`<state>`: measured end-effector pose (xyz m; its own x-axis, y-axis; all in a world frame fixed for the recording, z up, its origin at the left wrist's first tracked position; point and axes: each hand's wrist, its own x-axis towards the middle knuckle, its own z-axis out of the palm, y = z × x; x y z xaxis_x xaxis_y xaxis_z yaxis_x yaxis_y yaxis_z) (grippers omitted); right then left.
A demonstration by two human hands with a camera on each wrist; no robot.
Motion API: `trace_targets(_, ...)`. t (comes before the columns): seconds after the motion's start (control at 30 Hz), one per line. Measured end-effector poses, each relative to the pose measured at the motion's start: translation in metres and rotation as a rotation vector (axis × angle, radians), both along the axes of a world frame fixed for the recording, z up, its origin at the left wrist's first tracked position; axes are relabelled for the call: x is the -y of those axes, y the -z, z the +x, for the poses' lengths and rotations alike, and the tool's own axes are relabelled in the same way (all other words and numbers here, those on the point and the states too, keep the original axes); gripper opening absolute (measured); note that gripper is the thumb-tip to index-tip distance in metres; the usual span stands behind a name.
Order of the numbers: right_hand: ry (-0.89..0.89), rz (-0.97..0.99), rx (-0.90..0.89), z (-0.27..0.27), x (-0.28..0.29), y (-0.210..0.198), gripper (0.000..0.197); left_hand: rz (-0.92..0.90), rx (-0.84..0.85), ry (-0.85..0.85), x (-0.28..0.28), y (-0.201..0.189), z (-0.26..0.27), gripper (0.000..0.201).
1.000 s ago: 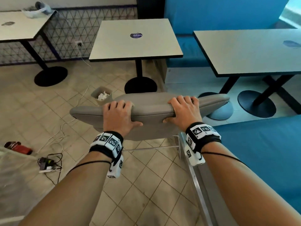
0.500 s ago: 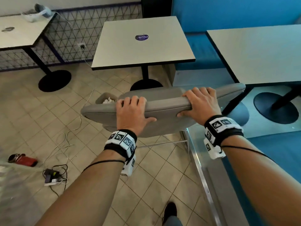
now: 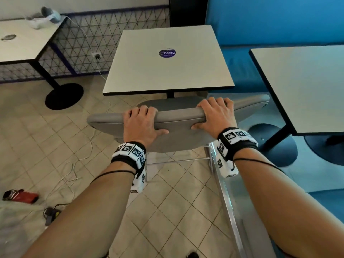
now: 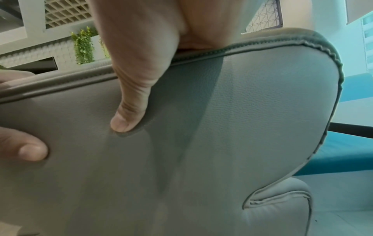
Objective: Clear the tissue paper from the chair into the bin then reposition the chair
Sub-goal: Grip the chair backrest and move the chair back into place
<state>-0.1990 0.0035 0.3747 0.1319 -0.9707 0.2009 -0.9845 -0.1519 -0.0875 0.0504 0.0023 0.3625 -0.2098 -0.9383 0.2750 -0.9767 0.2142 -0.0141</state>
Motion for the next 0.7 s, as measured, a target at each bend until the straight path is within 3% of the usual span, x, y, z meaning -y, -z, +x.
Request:
trace_targets(0.4, -0.001, -0.013, 0.028, 0.007, 0.158, -0.001, 0.067, 0.017, 0.012, -0.008, 0.159, -0.009, 0.002, 0.081)
trace_targets(0.7, 0.007, -0.093, 0.010, 0.005, 0.158, 0.004, 0.067, -0.036, -0.013, 0.079, 0.163, 0.000, 0.010, 0.077)
